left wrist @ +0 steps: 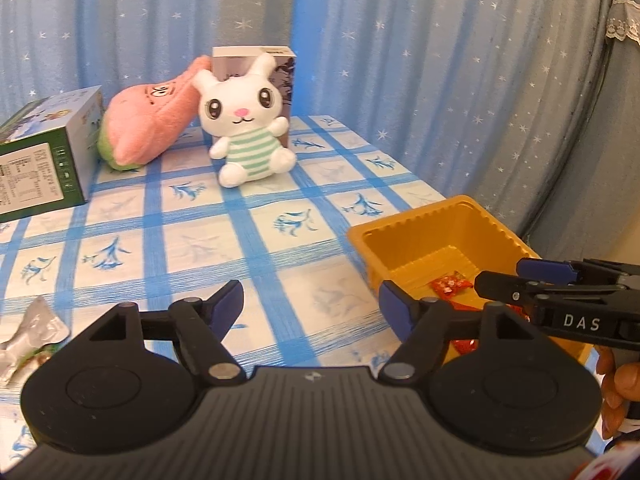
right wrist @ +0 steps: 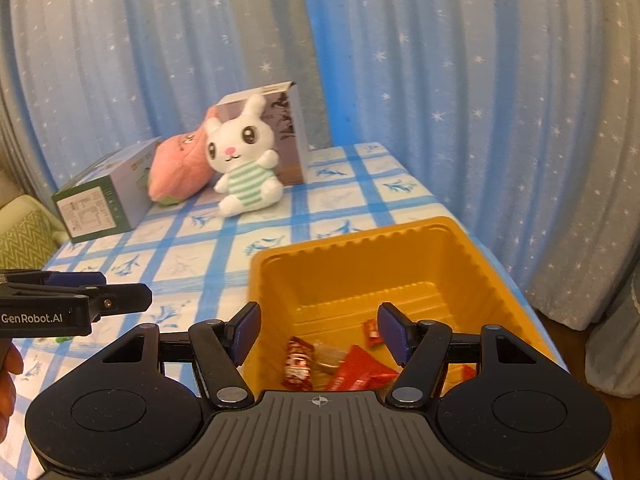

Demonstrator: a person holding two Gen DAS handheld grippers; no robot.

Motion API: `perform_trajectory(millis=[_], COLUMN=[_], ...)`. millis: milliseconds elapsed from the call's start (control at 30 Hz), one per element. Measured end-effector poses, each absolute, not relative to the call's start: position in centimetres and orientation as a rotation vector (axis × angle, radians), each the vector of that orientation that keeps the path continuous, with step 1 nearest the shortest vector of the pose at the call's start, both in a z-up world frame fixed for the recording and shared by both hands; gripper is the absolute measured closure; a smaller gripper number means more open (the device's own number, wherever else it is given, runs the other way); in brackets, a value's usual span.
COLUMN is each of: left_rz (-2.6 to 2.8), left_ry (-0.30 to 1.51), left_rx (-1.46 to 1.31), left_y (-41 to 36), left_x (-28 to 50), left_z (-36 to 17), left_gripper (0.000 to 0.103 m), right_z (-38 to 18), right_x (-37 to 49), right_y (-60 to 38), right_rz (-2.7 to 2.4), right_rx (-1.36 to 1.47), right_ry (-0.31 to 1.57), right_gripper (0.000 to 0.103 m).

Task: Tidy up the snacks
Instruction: 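Move both grippers away from the tray toward the white snack packet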

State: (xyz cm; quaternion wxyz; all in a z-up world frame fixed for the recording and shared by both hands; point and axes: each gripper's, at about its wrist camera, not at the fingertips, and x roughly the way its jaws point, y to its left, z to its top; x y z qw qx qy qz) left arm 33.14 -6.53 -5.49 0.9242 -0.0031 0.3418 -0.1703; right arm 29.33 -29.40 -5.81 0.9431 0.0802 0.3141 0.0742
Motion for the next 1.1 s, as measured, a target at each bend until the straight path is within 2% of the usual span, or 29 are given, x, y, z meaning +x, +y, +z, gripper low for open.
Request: perform_trajectory(millis=[1100], left_rz=[-0.125], left_ry=[0.751], left_rx=[-0.049], left_y=[11.1], left_x=[31.3], left_z=[-6.1], left_gripper=[0.027], right_z=[-5.9], right_x=[31.0], right_y=[-15.4], right_rz=[0.413], right_rx=[0.045], right_ry=[0.640], right_gripper=[0.038])
